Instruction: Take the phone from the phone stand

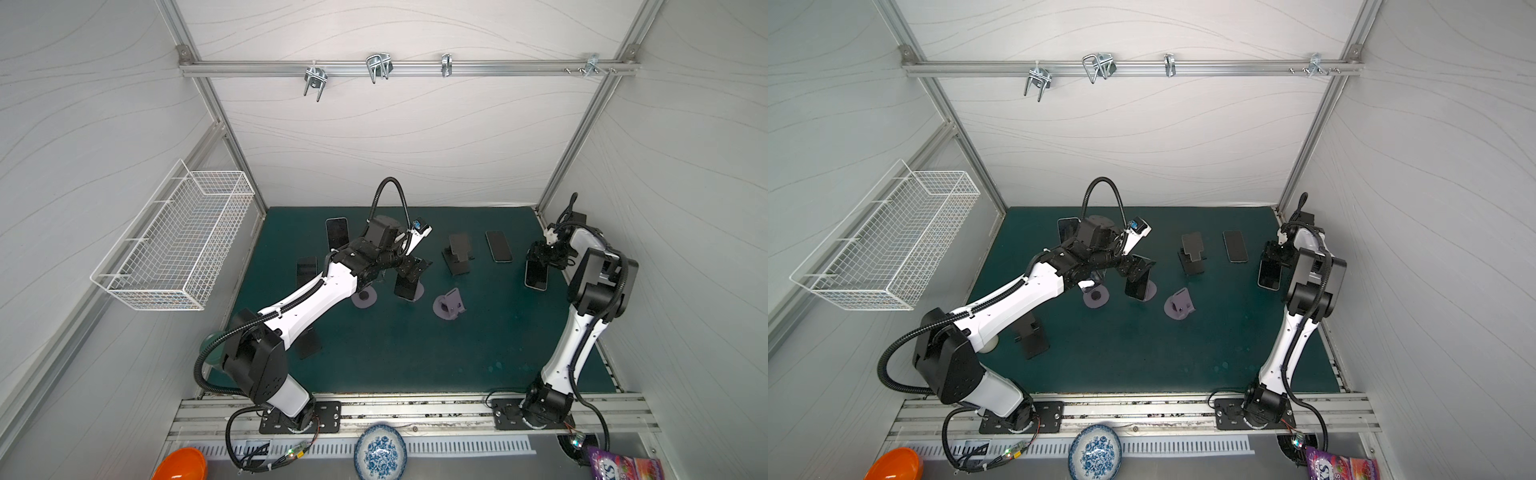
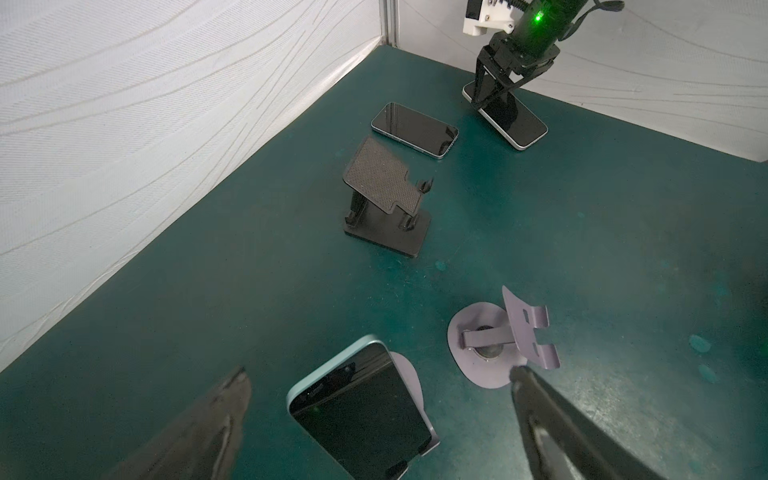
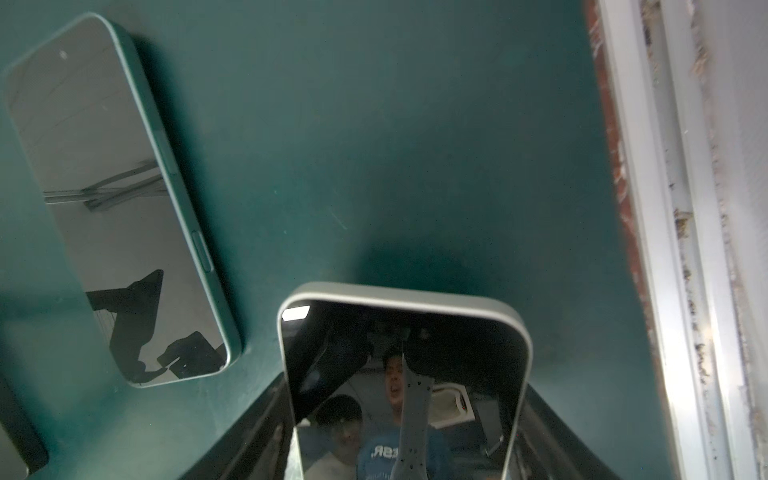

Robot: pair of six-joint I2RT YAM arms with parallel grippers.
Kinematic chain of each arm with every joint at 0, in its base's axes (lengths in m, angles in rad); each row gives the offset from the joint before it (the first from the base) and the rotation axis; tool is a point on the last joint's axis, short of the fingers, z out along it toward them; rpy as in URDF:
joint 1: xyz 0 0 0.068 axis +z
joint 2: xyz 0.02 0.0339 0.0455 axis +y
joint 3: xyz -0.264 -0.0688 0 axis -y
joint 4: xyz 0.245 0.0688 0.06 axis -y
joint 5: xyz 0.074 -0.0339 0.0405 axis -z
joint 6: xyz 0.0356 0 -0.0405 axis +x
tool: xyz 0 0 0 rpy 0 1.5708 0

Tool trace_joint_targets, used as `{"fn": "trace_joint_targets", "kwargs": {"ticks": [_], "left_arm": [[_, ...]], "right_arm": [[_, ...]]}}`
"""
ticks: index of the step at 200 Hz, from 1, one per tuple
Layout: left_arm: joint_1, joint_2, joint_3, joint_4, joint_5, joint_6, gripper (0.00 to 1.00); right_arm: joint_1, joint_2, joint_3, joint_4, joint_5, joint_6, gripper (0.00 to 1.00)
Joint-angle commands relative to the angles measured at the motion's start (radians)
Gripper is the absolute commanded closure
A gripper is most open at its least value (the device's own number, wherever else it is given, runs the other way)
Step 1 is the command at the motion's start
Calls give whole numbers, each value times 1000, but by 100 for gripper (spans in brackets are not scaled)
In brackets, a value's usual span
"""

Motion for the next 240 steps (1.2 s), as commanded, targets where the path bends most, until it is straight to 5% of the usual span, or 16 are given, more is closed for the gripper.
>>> {"fn": "trace_joint_targets", "kwargs": {"ticks": [1,68,240], "left_arm": [[5,5,46,18,-26,15,1],[5,-34,-10,40,-38,7,1],[8,-131,-121,69,-104,17,1]], "right_arm": [[32,-12,-14,-34,16,17,58],[58,9,36,-78,118,10,41],[77,33,91,-149,157,10,25]]}}
